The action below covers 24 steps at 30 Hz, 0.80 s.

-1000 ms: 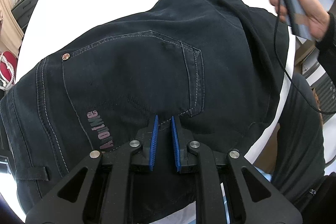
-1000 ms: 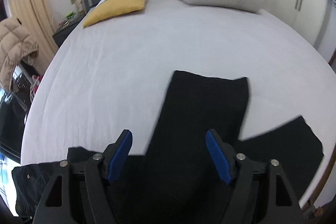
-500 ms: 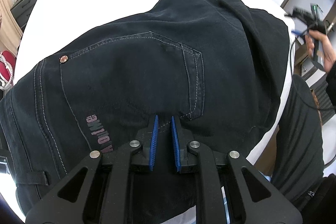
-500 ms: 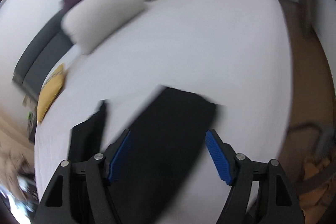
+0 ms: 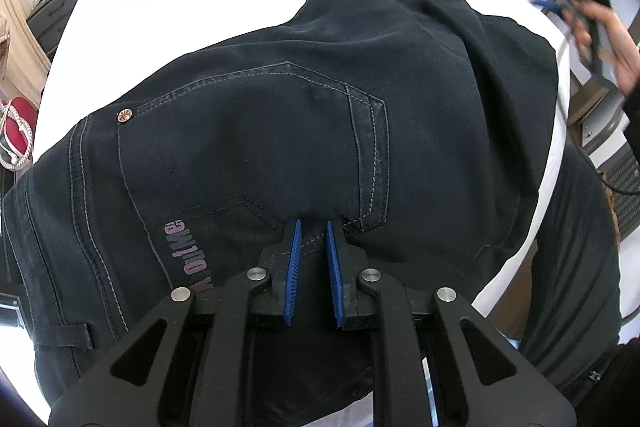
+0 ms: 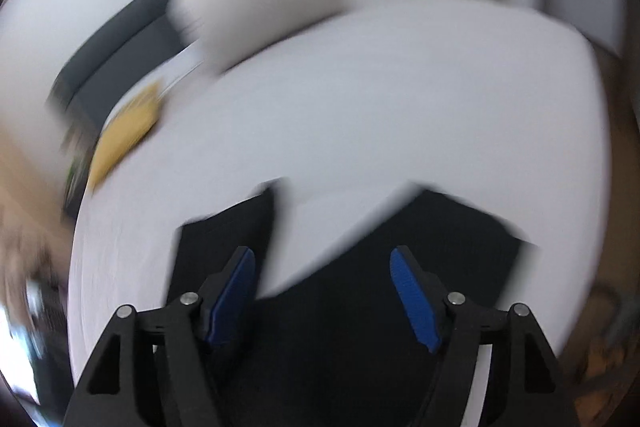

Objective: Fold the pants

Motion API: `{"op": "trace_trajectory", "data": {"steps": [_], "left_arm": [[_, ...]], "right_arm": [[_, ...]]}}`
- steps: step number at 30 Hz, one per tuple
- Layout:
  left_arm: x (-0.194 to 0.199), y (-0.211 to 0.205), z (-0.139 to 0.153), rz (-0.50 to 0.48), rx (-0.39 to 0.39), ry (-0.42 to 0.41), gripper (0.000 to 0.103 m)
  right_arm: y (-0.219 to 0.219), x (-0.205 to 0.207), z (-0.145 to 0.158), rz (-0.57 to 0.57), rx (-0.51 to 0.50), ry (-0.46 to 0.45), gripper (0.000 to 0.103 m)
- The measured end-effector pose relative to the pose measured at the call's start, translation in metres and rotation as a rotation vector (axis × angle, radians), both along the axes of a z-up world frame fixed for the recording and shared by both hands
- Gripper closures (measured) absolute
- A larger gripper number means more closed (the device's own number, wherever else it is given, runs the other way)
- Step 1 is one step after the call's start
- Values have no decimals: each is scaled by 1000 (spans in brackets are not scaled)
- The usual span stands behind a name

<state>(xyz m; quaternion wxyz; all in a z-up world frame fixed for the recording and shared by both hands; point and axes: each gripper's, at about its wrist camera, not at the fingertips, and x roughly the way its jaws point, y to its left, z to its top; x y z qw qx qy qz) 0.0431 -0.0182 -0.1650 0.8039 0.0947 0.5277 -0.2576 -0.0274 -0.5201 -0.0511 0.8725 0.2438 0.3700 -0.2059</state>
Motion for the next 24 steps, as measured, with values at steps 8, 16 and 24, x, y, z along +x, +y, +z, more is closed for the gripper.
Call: {"op": "trace_trajectory", "data": {"steps": [8, 16, 24], "left_arm": [[1, 15, -1, 9, -42, 12, 90], [5, 26, -1, 13, -73, 19, 90], [3, 26, 1, 11, -55, 10, 90]], "right_arm": [[155, 153, -46, 316, -274, 255, 29], [132, 169, -98, 250, -212, 369, 75], [55, 94, -24, 149, -40, 40, 97]]}}
